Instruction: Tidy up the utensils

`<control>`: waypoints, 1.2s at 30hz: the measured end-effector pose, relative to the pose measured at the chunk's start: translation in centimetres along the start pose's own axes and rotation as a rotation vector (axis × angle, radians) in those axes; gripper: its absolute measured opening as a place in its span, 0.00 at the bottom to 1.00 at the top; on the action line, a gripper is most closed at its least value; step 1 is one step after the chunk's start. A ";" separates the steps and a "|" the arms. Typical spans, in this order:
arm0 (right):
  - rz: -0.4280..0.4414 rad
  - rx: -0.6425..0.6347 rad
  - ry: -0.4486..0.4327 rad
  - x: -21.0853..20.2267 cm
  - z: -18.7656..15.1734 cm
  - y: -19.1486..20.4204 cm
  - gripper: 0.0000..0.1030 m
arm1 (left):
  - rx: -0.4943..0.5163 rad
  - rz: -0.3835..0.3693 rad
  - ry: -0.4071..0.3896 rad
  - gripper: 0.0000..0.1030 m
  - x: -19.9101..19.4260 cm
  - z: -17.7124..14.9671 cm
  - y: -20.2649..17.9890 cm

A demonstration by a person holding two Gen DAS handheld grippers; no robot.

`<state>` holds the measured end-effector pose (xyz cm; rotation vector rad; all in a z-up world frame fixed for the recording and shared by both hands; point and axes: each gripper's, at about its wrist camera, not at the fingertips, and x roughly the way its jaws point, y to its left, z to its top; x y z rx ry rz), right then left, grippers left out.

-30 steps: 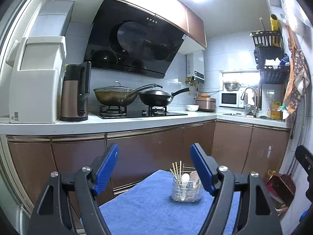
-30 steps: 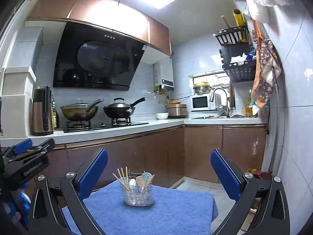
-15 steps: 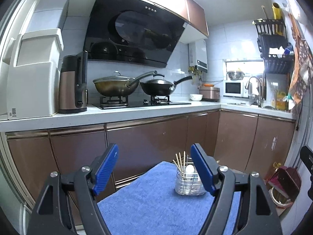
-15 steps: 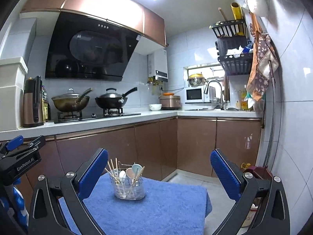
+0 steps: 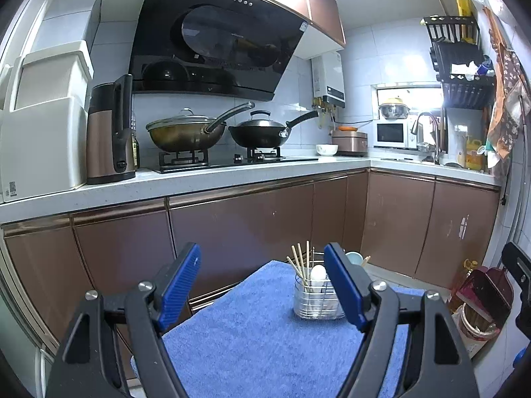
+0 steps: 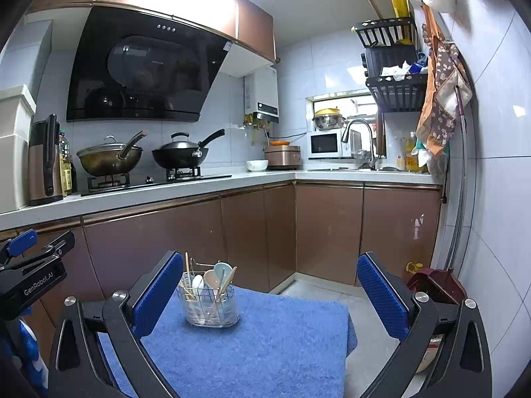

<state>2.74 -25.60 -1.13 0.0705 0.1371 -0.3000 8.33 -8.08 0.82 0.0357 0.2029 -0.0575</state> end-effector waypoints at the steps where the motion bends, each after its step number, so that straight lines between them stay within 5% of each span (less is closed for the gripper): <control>1: 0.002 -0.002 0.003 0.1 0.0 0.0 1.00 | 0.004 0.000 0.001 0.73 -0.1 -0.1 -0.1; 36: -0.084 -0.074 0.046 -0.1 -0.7 1.7 1.00 | -0.030 0.001 0.015 0.73 -0.6 -1.4 2.7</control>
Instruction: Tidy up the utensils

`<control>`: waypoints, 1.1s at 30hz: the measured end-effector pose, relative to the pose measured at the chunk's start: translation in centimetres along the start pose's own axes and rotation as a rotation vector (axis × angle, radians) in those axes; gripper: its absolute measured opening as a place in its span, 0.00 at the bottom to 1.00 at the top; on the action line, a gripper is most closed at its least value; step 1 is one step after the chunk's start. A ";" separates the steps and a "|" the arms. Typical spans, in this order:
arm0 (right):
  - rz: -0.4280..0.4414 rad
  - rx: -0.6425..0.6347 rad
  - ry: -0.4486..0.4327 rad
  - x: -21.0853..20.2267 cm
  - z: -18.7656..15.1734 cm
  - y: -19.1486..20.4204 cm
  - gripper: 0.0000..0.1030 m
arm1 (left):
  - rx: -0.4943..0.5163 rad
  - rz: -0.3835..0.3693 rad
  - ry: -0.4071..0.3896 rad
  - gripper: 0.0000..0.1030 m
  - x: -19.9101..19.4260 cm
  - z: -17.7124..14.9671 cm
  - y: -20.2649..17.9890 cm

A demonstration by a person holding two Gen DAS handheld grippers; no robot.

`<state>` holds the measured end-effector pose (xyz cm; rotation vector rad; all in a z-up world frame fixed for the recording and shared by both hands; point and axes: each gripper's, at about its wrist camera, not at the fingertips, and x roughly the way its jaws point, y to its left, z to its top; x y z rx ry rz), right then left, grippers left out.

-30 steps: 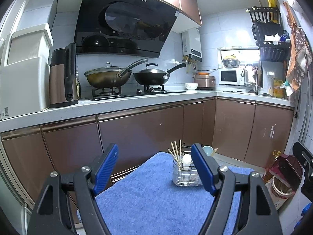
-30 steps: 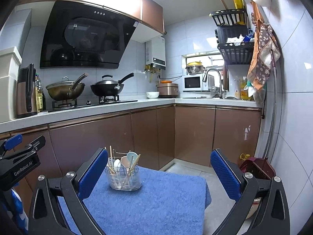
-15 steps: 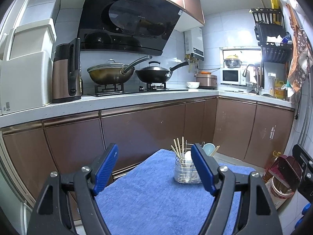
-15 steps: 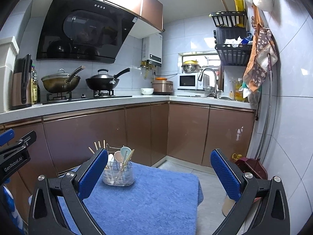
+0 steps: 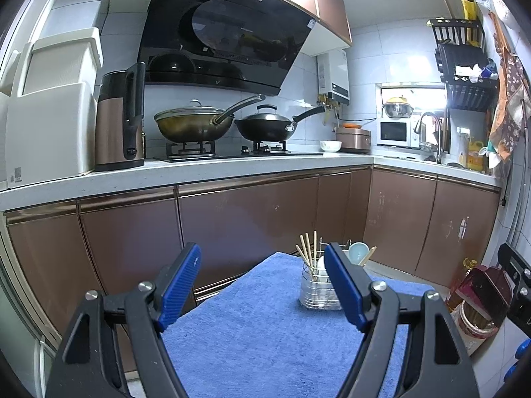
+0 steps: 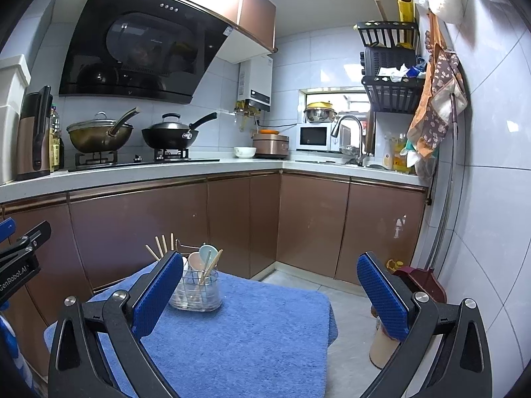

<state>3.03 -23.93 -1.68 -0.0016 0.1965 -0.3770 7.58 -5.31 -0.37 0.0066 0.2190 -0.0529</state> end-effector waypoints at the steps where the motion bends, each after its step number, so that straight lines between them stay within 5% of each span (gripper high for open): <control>1: 0.001 -0.002 0.000 -0.1 -0.1 0.1 1.00 | -0.003 -0.002 -0.002 0.73 0.2 0.1 0.3; 11: 0.009 -0.026 0.014 0.3 -0.5 0.8 1.00 | -0.042 -0.027 -0.048 0.73 0.2 -0.6 1.2; 33: 0.009 -0.048 0.076 2.8 -2.0 1.4 1.00 | -0.003 -0.026 0.058 0.73 3.4 -2.7 0.2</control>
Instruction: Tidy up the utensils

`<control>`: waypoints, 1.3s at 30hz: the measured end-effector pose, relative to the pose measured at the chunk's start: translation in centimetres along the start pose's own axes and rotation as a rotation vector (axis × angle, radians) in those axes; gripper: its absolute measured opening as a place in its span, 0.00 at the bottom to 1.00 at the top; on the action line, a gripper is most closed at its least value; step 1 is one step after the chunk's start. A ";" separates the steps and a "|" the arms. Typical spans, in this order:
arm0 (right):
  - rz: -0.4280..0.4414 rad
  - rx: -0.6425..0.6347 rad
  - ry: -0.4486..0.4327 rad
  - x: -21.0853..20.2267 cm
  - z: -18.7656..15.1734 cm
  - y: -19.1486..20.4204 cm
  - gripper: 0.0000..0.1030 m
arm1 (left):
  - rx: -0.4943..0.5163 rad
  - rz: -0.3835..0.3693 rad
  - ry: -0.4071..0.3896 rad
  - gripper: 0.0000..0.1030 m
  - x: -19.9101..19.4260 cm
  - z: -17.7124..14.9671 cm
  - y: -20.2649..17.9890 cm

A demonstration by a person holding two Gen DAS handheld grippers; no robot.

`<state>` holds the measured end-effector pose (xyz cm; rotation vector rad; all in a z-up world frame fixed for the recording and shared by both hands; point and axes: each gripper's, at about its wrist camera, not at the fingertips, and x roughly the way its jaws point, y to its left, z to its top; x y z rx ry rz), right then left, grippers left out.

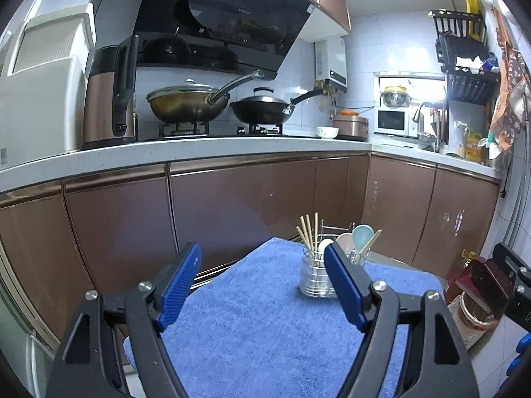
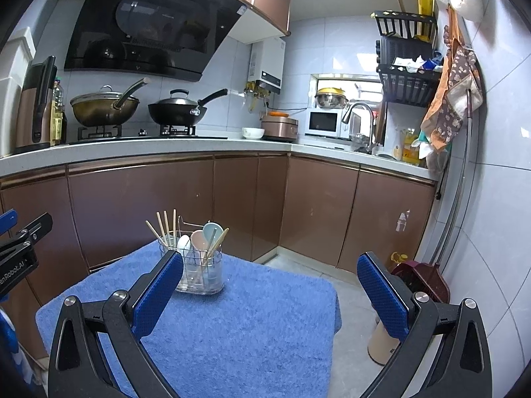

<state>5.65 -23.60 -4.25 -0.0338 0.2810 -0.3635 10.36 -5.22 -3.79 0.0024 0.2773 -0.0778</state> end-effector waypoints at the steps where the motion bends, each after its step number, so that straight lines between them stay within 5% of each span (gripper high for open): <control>1: -0.001 0.000 0.003 0.1 -0.1 0.0 1.00 | 0.002 0.004 0.003 0.73 0.2 -0.2 0.0; 21: 0.013 -0.044 0.084 3.4 -1.9 2.4 1.00 | -0.017 0.055 0.095 0.73 4.4 -2.2 3.0; 29: 0.026 -0.063 0.186 6.3 -4.4 2.6 1.00 | -0.027 0.068 0.152 0.73 6.6 -3.5 4.0; 34: 0.017 -0.051 0.291 9.0 -7.7 1.6 1.00 | -0.033 0.074 0.228 0.73 9.6 -5.6 4.8; 39: 0.013 -0.044 0.395 12.5 -11.2 0.7 1.00 | -0.044 0.110 0.387 0.73 15.4 -10.1 6.8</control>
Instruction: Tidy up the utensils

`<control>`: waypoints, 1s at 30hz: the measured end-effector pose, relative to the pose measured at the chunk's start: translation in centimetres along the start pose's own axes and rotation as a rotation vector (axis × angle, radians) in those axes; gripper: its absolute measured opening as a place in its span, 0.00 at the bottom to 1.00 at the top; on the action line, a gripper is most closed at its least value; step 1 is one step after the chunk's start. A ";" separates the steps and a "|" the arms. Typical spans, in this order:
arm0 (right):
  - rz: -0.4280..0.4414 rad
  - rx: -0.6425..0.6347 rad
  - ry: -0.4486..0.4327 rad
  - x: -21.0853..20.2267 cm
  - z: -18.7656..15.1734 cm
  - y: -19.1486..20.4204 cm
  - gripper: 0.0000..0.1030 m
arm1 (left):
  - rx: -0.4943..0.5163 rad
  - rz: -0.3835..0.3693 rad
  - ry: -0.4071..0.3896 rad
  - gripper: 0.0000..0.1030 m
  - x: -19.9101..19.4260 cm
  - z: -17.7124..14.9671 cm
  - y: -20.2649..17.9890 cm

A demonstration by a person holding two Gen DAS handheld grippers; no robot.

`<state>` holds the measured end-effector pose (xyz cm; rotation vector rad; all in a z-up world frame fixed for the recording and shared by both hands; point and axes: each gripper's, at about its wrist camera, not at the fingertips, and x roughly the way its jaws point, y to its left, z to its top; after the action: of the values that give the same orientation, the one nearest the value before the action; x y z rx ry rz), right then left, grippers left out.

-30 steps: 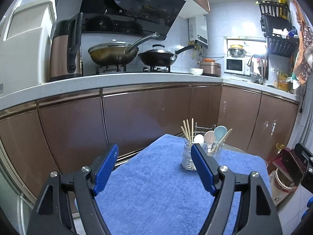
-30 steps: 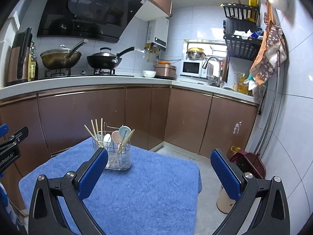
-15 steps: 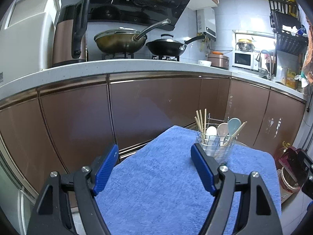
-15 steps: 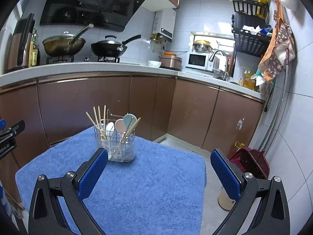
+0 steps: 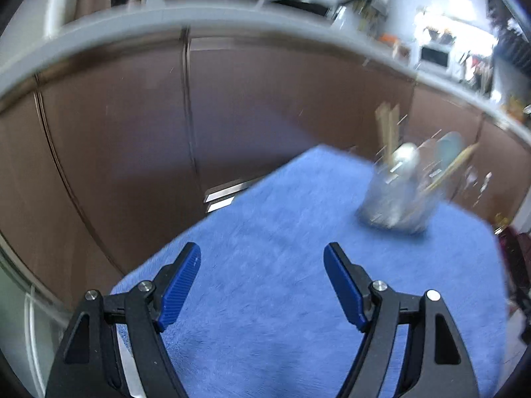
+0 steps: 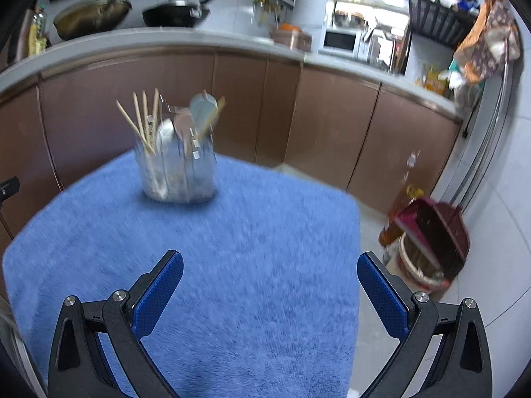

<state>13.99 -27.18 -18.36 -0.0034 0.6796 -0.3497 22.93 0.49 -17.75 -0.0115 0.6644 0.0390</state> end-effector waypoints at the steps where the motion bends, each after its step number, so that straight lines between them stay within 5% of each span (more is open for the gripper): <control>1: -0.003 0.011 0.029 1.3 -0.5 -0.3 1.00 | 0.004 0.023 0.031 0.73 1.8 -0.4 0.4; 7: -0.010 0.017 0.181 7.6 -2.6 -1.0 1.00 | -0.013 0.097 0.187 0.73 9.8 -3.1 2.8; 9: 0.010 0.010 0.215 9.1 -2.8 -0.9 1.00 | -0.050 0.068 0.252 0.73 11.0 -3.4 3.4; 30: 0.094 0.045 0.292 15.3 -1.9 -2.4 1.00 | -0.049 0.059 0.243 0.77 11.5 -3.6 3.1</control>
<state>23.13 -34.08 -28.95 0.1242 0.9573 -0.2773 29.62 3.92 -27.64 -0.0442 0.9069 0.1119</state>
